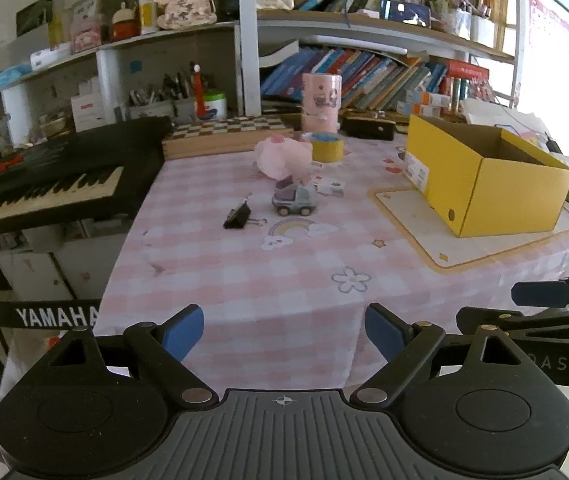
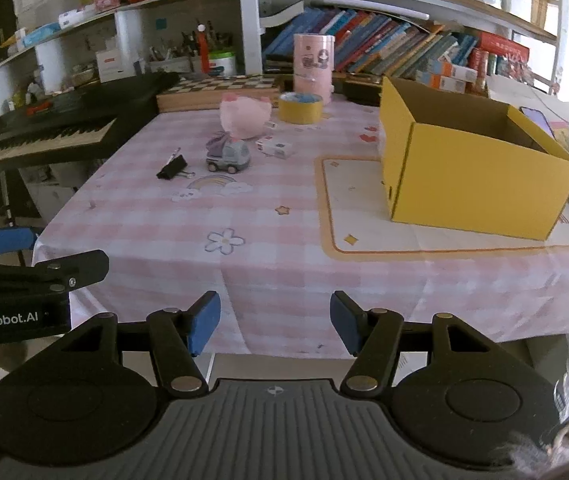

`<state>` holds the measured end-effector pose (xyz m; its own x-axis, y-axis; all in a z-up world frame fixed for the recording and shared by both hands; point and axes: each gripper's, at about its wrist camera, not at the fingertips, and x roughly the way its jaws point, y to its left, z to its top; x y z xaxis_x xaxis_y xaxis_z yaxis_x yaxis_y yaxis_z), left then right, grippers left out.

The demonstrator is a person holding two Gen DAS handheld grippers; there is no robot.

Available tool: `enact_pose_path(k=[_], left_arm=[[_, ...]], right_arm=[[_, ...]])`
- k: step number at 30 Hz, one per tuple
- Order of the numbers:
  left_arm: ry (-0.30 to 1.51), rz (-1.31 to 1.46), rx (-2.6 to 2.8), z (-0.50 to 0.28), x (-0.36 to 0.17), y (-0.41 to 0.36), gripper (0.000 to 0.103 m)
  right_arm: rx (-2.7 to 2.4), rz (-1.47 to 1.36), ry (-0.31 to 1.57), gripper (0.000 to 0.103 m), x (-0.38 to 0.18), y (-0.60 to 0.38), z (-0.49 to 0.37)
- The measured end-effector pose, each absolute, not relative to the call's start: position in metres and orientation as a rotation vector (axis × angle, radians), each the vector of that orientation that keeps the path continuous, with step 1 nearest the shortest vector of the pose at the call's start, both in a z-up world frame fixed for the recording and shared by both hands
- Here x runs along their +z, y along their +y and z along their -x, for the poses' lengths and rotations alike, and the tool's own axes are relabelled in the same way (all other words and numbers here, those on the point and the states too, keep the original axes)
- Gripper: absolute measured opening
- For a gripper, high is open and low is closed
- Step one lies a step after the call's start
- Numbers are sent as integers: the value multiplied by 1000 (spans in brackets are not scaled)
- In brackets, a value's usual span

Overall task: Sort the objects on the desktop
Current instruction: 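Withdraw both tools from the box back toward the remaining table objects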

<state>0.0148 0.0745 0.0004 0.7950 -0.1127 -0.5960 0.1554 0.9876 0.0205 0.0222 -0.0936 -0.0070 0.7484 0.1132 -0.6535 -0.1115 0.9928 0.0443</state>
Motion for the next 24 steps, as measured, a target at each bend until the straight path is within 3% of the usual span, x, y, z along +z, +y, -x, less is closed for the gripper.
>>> enact_pose_path(k=[24], left_arm=[[621,-33,-129,-34,1,103,90]], right_arm=[[178,57,708,62,-1,-59,-47]])
